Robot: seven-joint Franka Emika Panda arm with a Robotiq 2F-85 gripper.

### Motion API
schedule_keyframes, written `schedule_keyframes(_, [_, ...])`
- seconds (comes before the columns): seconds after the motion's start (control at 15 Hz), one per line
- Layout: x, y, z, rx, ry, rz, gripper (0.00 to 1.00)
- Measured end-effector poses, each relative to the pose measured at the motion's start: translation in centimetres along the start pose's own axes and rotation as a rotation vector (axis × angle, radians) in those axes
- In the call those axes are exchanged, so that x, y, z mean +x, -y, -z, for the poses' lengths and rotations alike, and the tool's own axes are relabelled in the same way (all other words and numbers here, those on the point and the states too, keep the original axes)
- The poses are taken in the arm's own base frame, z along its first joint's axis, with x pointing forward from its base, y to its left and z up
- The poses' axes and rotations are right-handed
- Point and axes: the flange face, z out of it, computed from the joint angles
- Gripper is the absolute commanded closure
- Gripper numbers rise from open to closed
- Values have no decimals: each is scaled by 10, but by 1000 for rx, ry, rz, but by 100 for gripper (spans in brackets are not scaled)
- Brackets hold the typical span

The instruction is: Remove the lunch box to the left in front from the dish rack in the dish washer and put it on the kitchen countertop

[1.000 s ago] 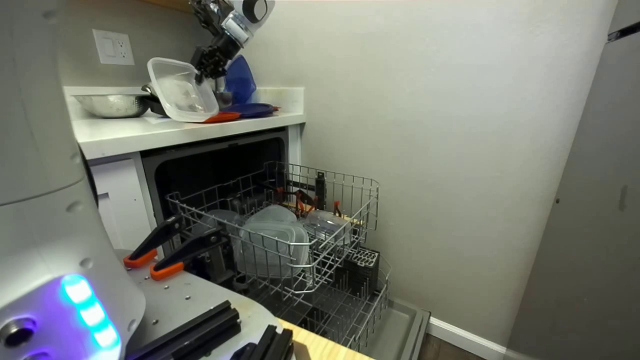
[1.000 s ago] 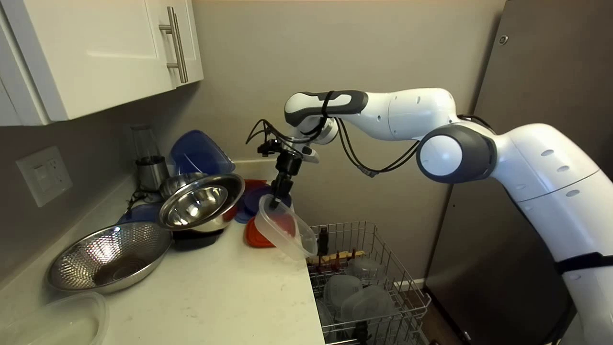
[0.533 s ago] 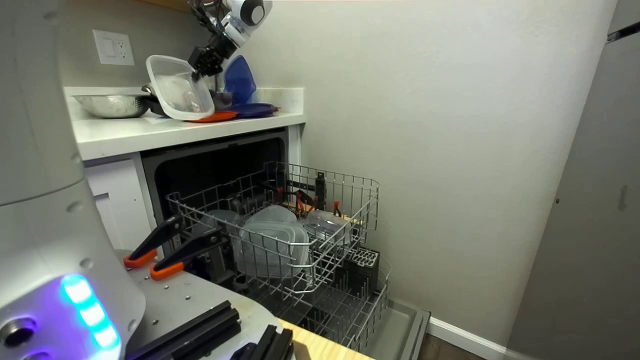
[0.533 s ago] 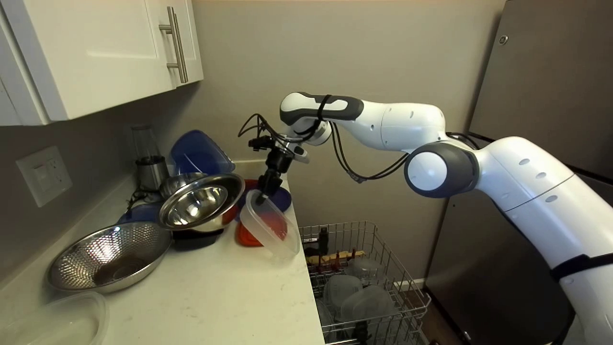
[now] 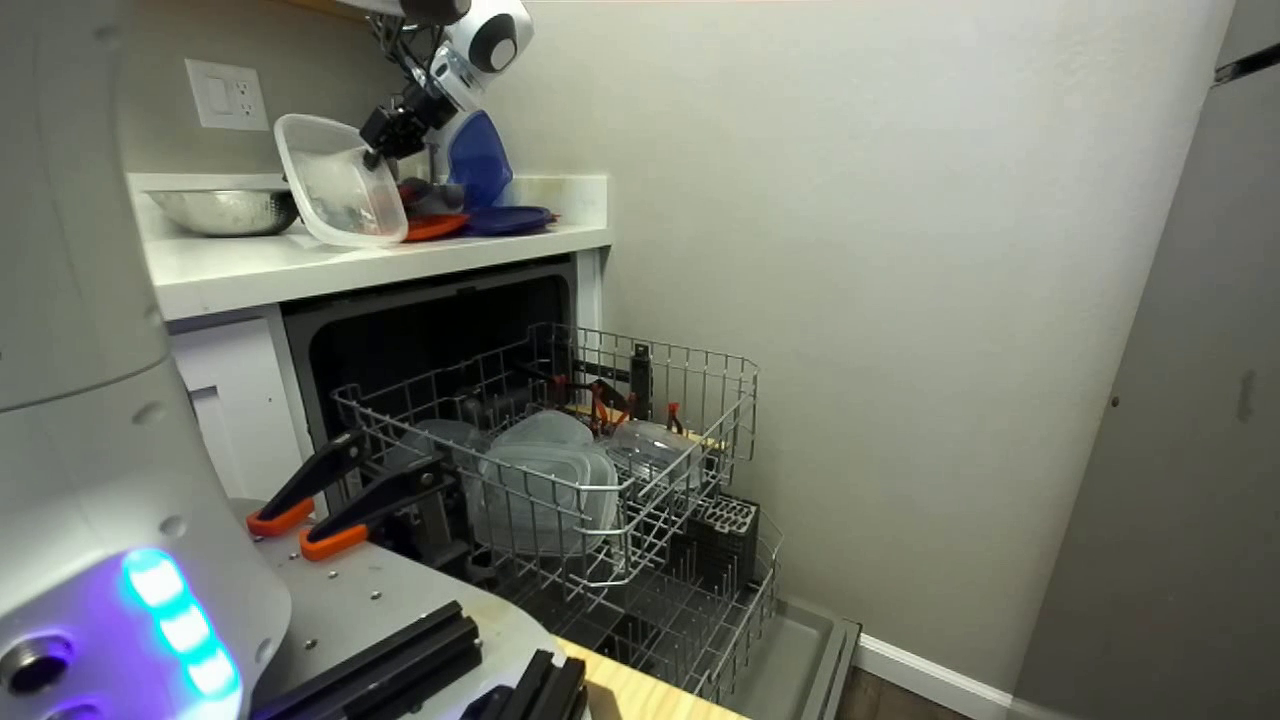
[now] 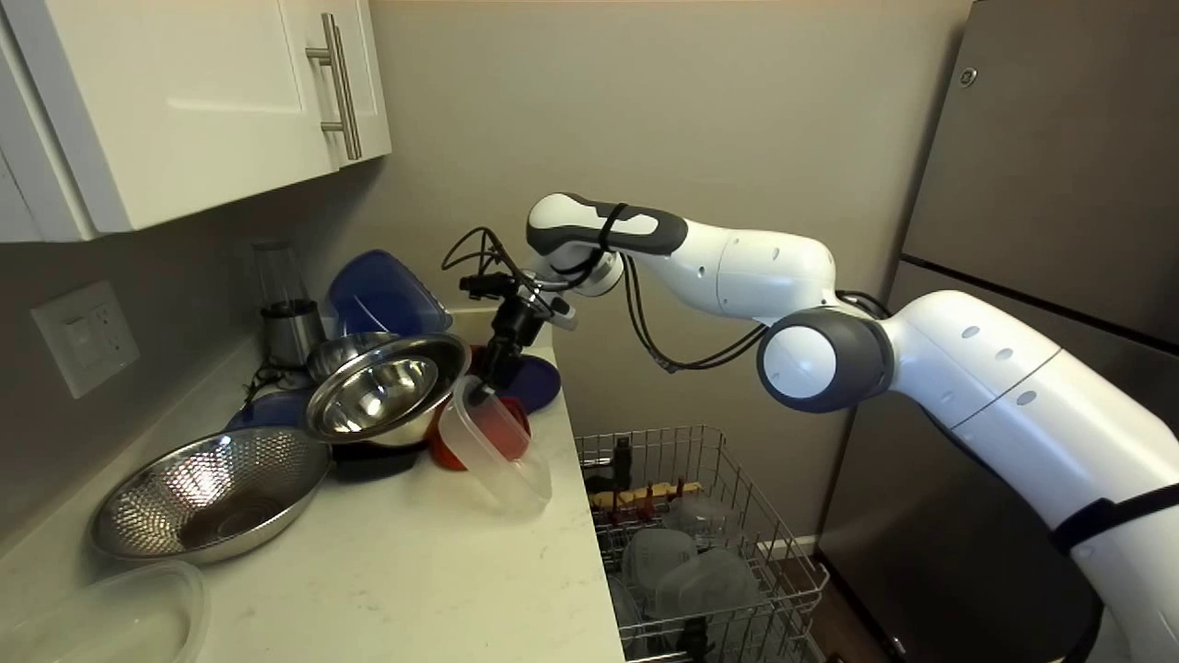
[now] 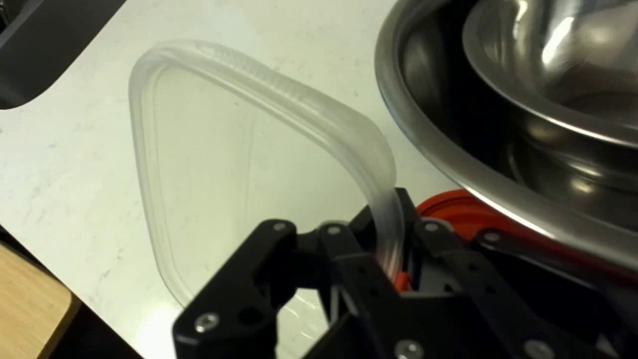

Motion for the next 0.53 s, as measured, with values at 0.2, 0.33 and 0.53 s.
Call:
schedule_keyframes(0.2, [-8,-7,-11,-66,8,73,98])
schedule_keyframes(0.33, [-11,-13,-15,-112,8,116,98])
schedule_keyframes(0.53, [-12,-22,-15,-174,-3,146,98])
